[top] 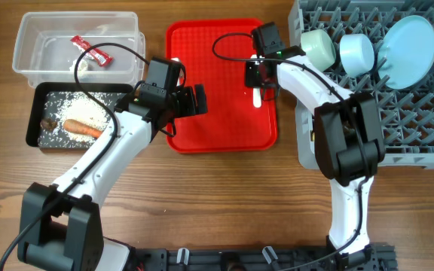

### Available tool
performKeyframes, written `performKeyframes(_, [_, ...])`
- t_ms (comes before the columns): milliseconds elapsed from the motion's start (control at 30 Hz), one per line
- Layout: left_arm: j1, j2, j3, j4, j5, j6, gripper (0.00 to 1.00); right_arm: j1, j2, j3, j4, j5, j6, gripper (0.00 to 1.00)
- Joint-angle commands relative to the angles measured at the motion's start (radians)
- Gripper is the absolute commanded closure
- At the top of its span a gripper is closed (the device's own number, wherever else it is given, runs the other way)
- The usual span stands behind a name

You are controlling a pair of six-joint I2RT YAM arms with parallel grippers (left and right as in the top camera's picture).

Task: Sort waste into correct bins and load items into the dishwasher rack
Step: 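Carry the white spoon right and lay it in the gray rack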

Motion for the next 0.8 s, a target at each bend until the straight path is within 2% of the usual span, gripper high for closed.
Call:
performKeyframes(0, [-0.003,0.008,0.000,0.005,-0.017,0.005,0.00,-0.001,-0.105,-0.002,-0.027,-0.079,-0.001,0.96])
performKeyframes(367, [-0.003,0.008,0.000,0.005,-0.017,0.005,0.00,-0.009,-0.528,-0.002,-0.255,-0.064,0.018,0.95])
performKeyframes(633, [-0.003,0.008,0.000,0.005,-0.017,0.005,0.00,-0.129,-0.774,-0.003,-0.549,0.132,0.225,0.96])
performKeyframes(767, [-0.003,0.008,0.000,0.005,-0.017,0.005,0.00,-0.207,-0.800,-0.004,-0.633,0.209,0.379,0.96])
